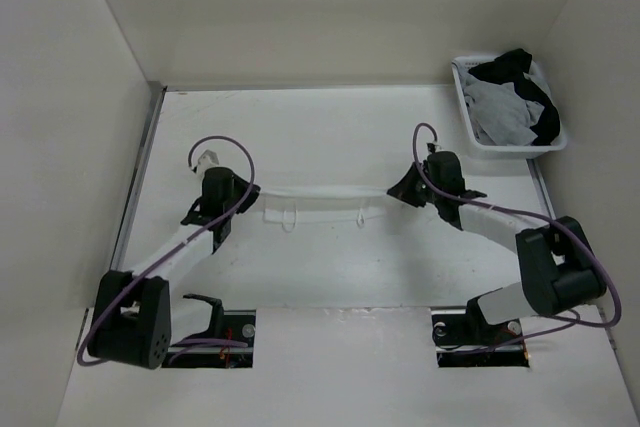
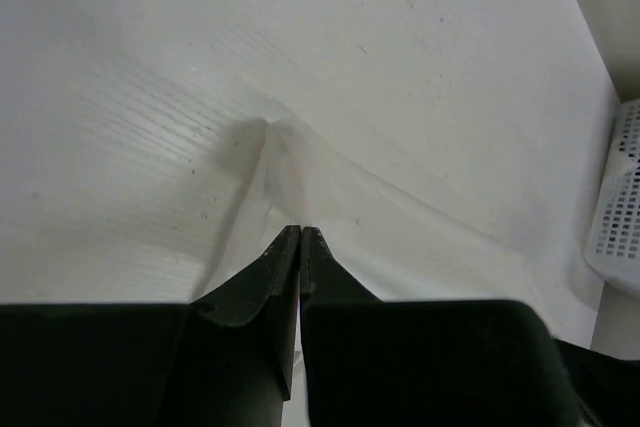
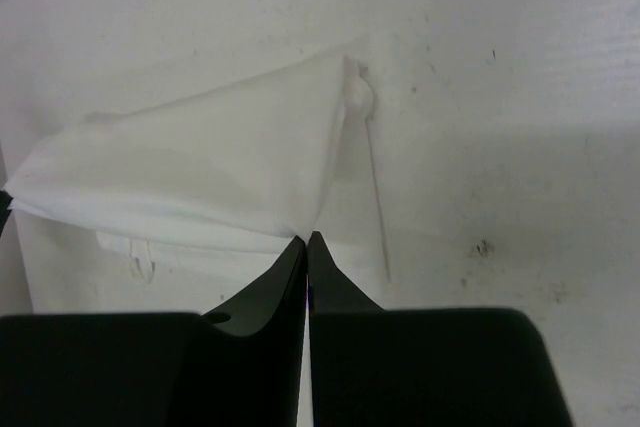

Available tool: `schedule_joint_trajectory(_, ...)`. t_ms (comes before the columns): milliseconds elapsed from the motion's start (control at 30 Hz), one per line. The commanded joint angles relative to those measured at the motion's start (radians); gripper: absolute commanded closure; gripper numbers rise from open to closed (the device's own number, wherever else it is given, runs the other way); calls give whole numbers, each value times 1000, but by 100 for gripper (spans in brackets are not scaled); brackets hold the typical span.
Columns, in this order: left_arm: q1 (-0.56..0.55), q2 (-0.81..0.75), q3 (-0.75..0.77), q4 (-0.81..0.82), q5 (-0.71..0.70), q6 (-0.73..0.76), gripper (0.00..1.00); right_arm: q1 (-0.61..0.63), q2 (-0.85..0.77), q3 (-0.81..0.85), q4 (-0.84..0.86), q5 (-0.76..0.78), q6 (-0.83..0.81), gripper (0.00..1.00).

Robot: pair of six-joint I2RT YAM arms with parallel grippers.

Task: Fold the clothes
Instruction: Fold the tank top

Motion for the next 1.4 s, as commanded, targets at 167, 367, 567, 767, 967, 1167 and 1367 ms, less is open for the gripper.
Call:
schedule_joint_trajectory(167, -2, -204, -178, 45, 1, -7, 98, 68, -85, -145, 123, 50, 28, 94)
schedule_joint_trajectory(367, -25, -224, -267, 56, 9, -23, 96, 107, -81, -197, 122, 88, 47, 92)
schedule_joint_trajectory(567, -11, -351, -310, -33, 14, -16, 79, 107, -173, -221, 79, 108, 39, 61)
schedule_joint_trajectory(767, -34, -491, -267, -139, -43, 4, 77, 79, -95, -161, 122, 30, 22, 50)
schedule_joint_trajectory(967, -213, -413, -182, -97, -123, 0, 77, 66, 63, -109, 185, -19, 50, 51)
schedule_joint_trajectory(1167, -250, -180, -154, 51, -131, -3, 77, 55, 157, -104, 275, -92, 103, 64)
schedule_joint_trajectory(1367, -190, -94, -217, 73, -108, -23, 79, 7, 169, -139, 317, -109, 122, 86)
